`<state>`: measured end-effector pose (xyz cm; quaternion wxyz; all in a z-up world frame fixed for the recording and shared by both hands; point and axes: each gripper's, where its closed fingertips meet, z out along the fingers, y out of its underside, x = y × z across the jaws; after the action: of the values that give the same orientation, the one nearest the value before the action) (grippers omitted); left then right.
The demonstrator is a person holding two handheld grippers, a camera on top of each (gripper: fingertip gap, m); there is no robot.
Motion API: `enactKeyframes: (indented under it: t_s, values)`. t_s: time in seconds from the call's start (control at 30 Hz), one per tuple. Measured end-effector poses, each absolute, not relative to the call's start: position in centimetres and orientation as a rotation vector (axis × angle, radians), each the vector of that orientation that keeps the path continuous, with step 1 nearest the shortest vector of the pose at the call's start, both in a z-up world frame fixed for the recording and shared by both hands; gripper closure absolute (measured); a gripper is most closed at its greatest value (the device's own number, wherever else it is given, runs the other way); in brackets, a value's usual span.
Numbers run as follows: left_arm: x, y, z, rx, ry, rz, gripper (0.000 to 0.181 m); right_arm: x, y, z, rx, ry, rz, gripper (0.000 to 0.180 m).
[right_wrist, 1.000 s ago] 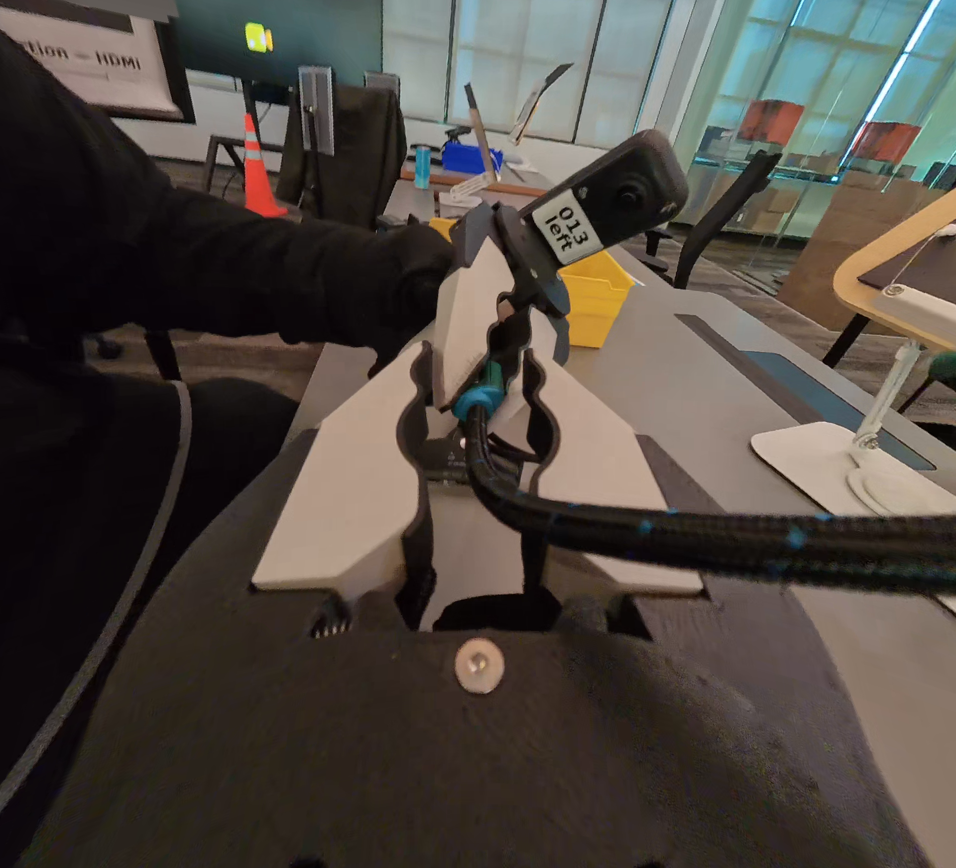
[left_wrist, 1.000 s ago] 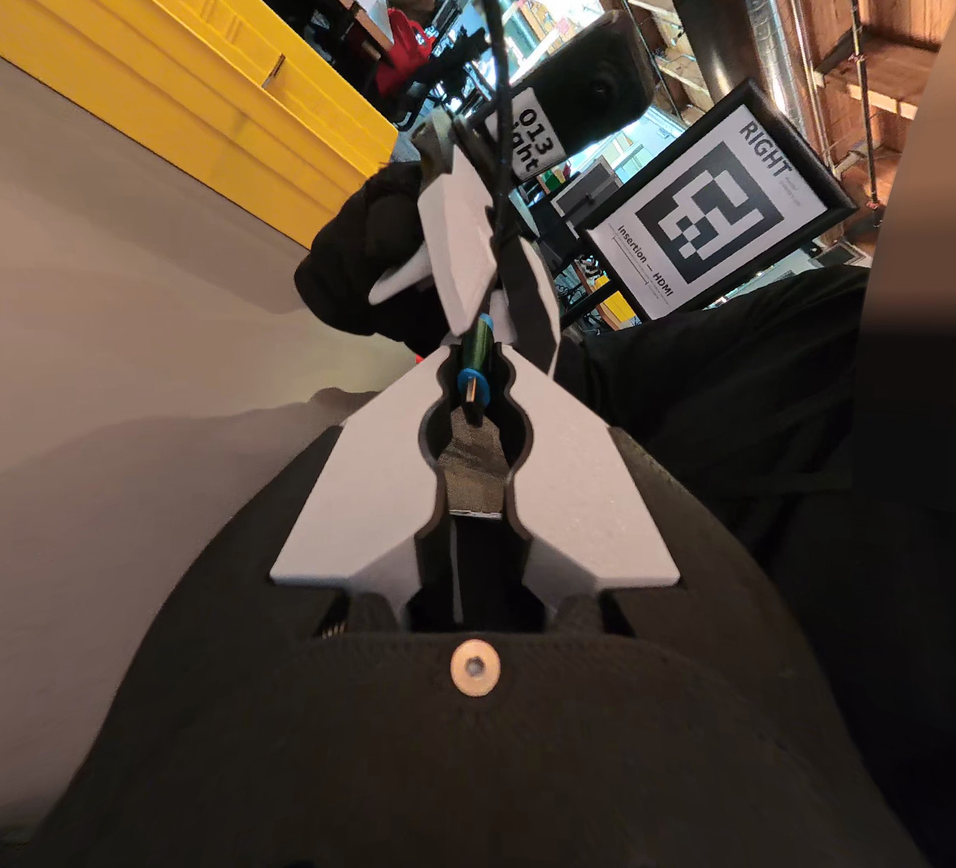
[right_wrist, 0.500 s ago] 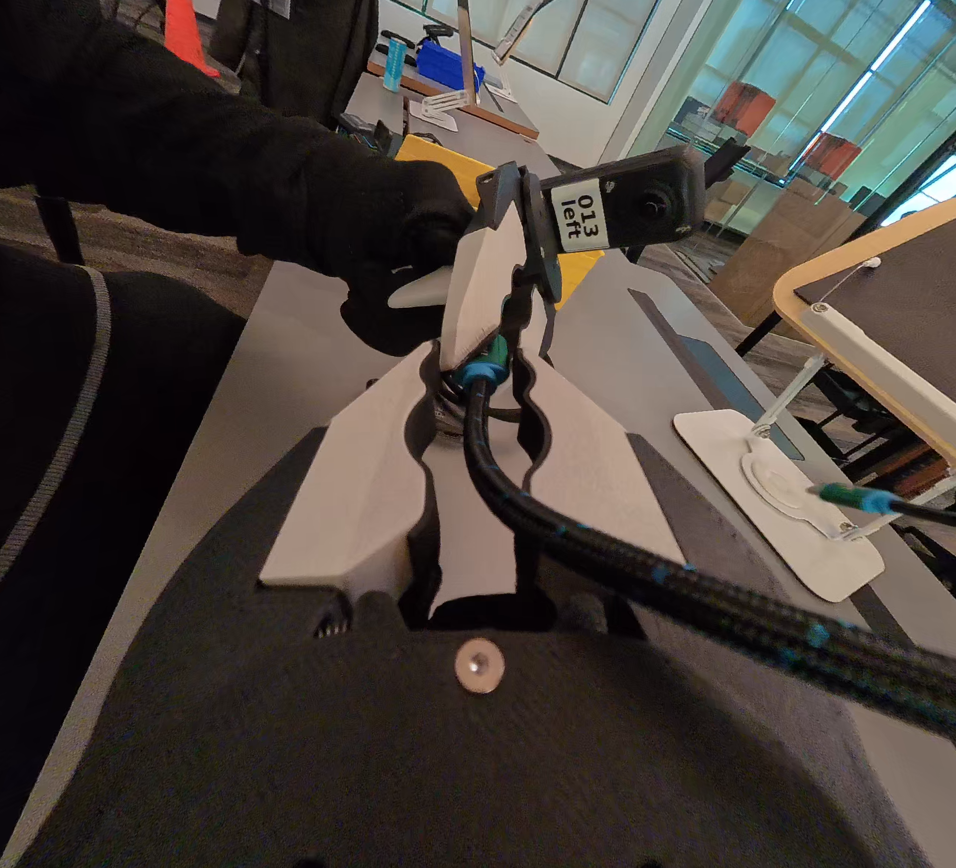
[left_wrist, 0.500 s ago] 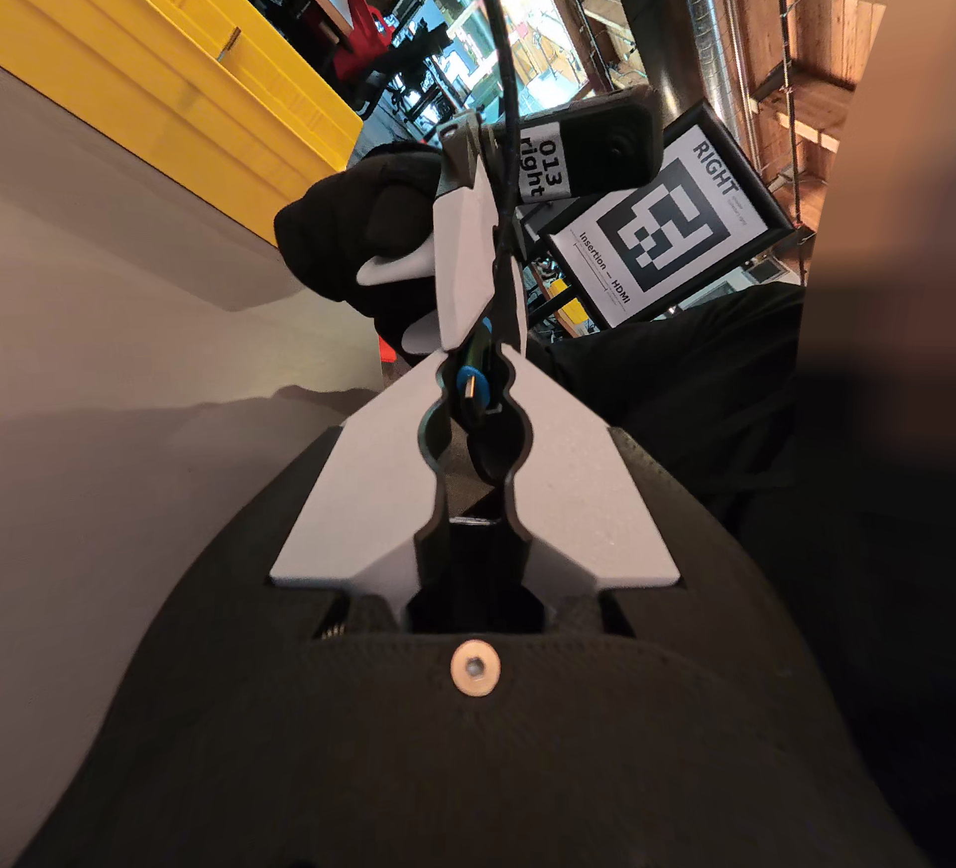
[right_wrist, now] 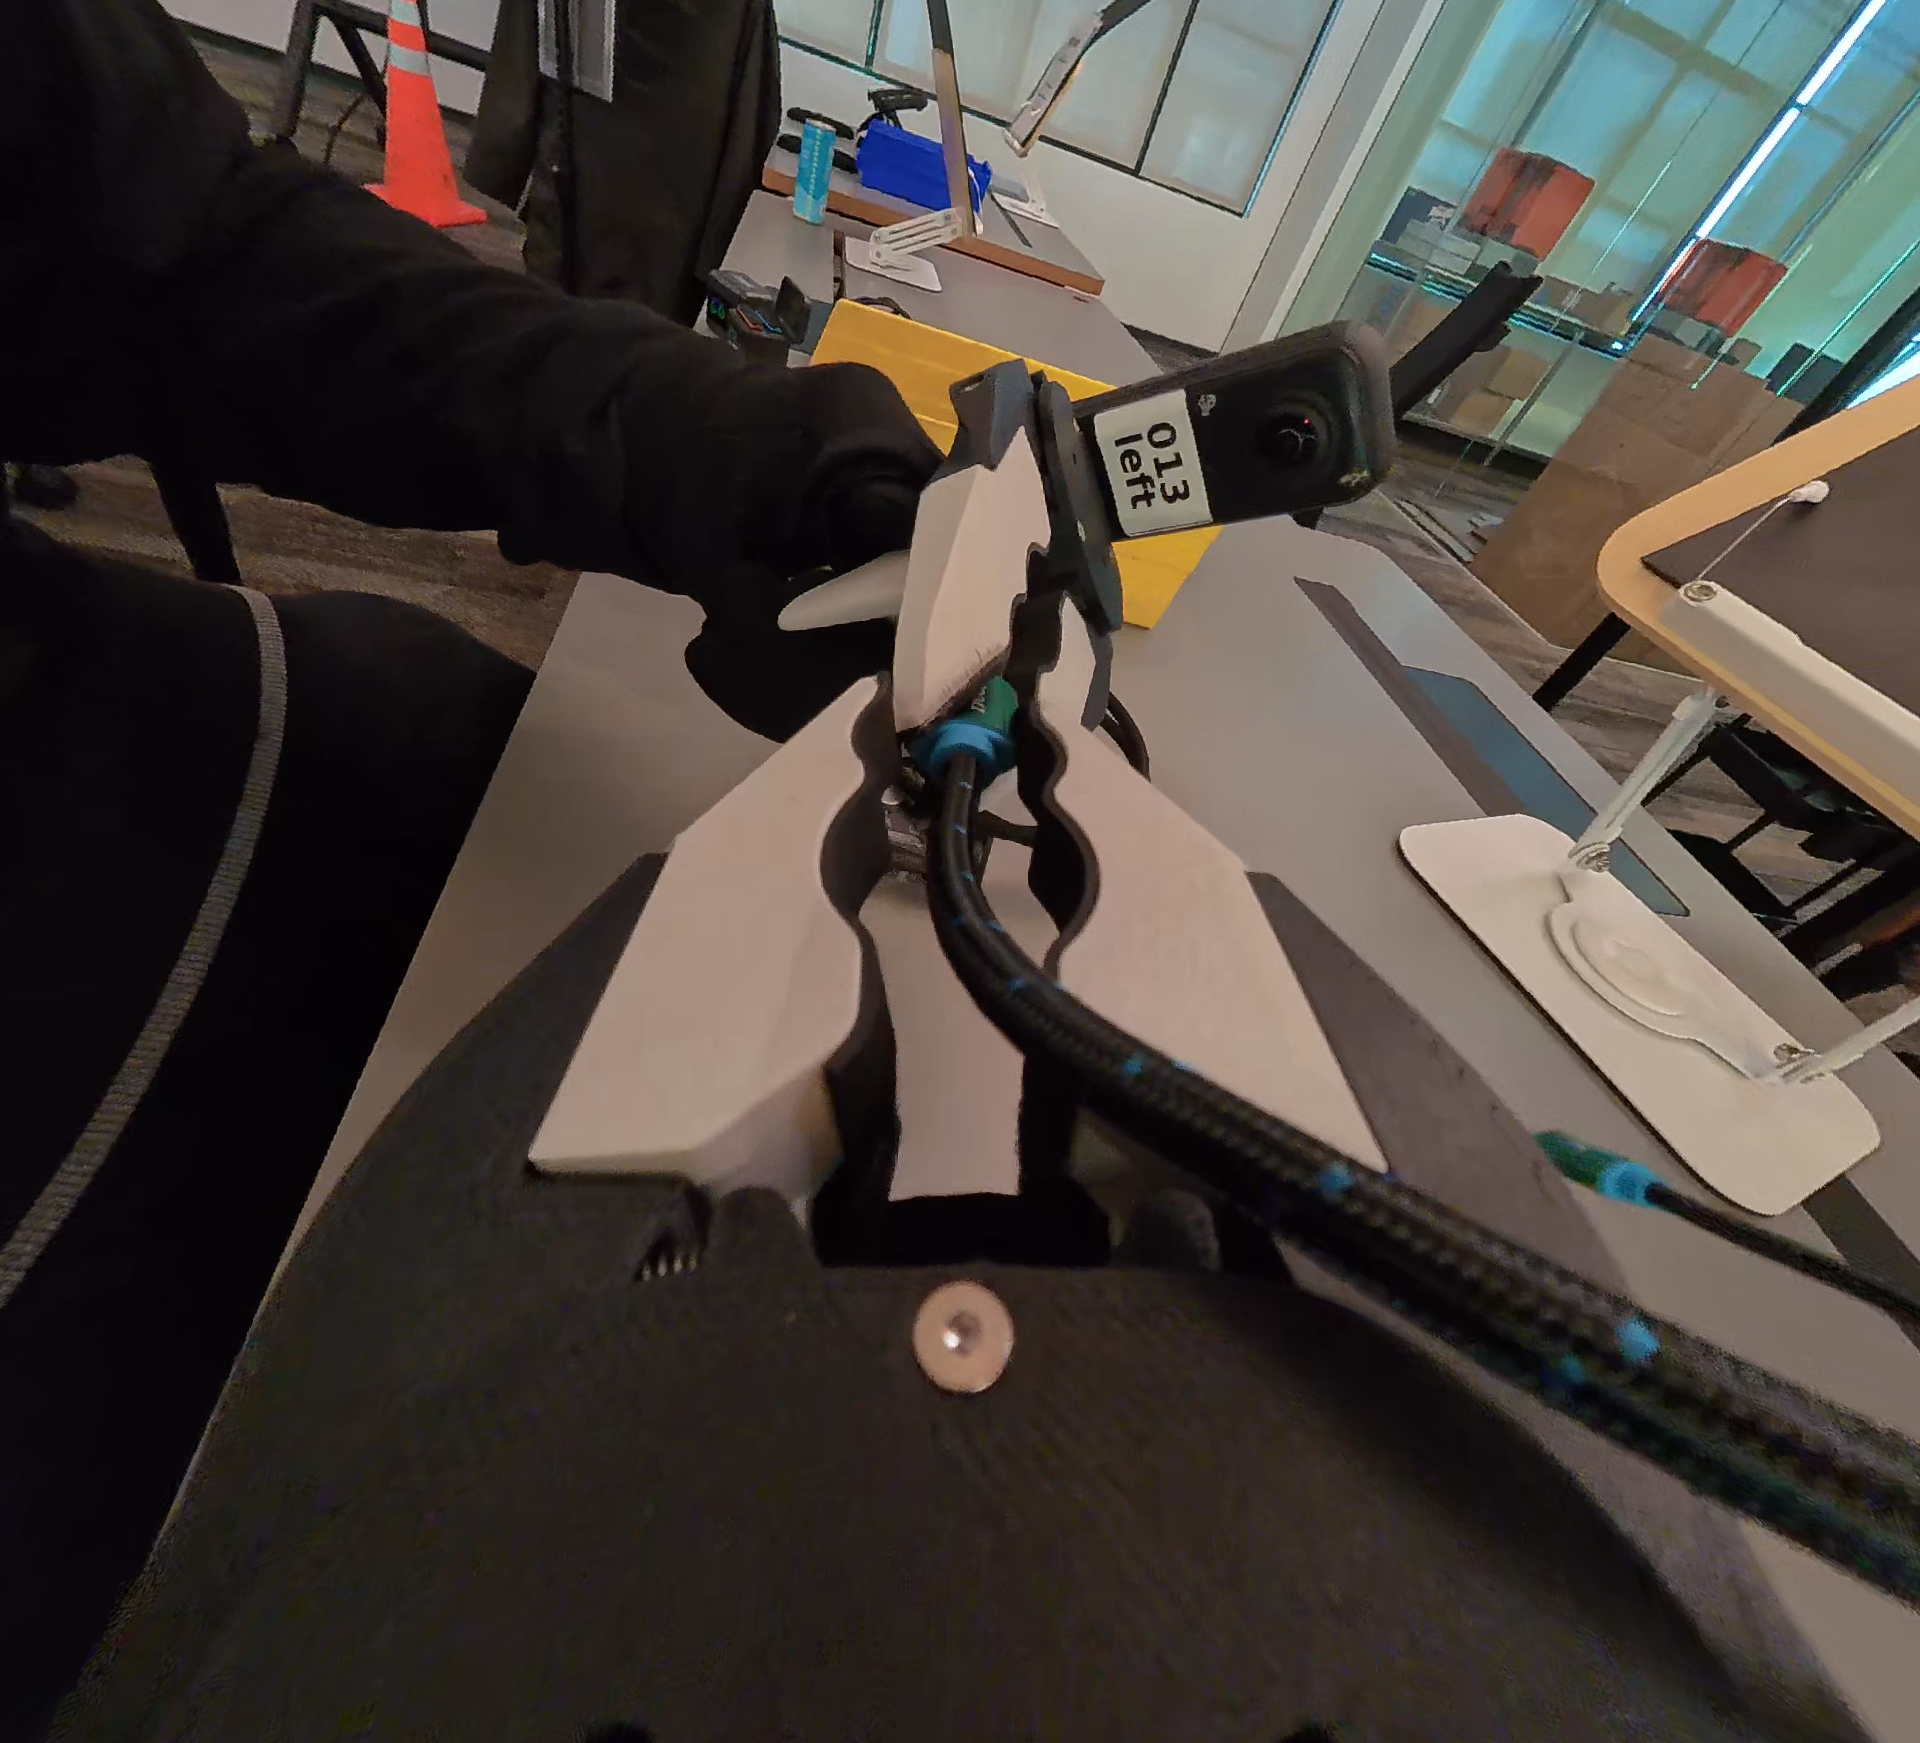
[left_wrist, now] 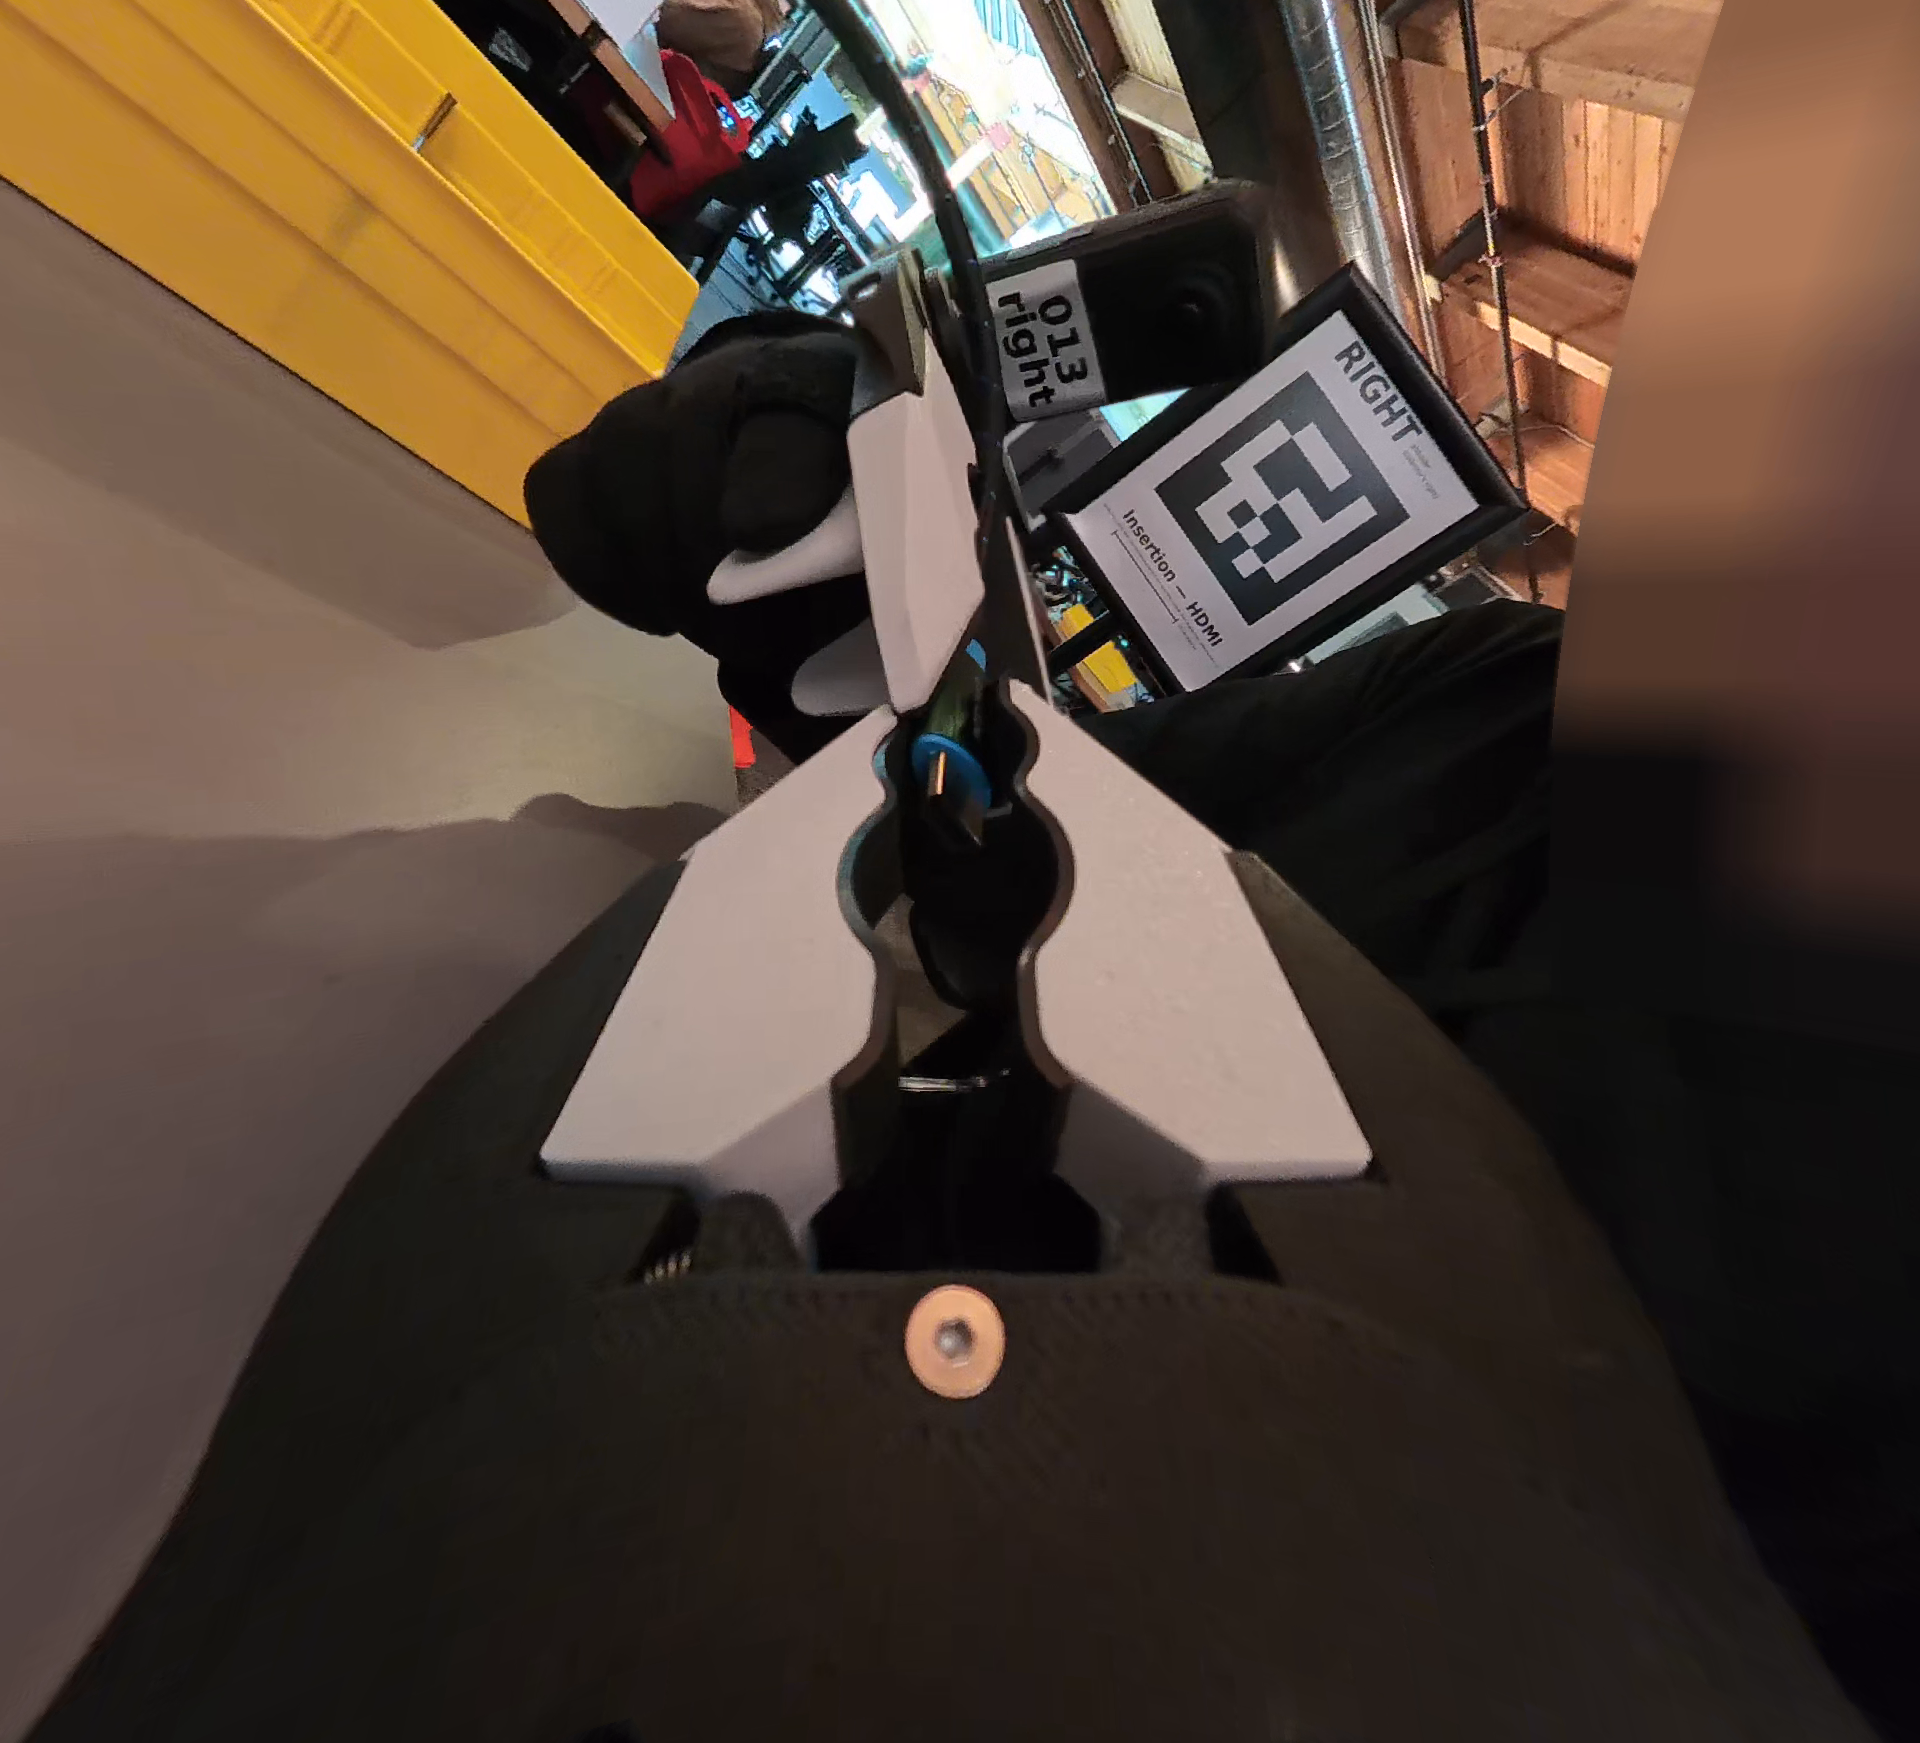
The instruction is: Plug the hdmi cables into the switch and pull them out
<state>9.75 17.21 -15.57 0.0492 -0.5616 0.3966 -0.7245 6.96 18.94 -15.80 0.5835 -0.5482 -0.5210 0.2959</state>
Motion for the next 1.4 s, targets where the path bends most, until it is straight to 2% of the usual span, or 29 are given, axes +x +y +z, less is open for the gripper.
enactKeyframes:
  t_s: [0.4,0.57,0.77,1.4]
  values:
    - [9.9,17.5,-15.4,-1.701,1.224,-2.067,0.171,7.1,19.2,-15.6,-1.309,-1.194,0.703,0.155]
    - [9.8,17.6,-14.7,-1.671,1.209,-2.077,0.171,7.8,19.2,-15.6,-1.319,-1.186,0.689,0.164]
    - [9.9,17.6,-14.9,-1.675,1.207,-2.081,0.171,7.6,19.1,-14.8,-1.297,-1.148,0.743,0.158]
    - [10.0,17.1,-14.9,-1.645,1.190,-2.150,0.171,7.7,18.6,-15.1,-1.277,-1.223,0.661,0.160]
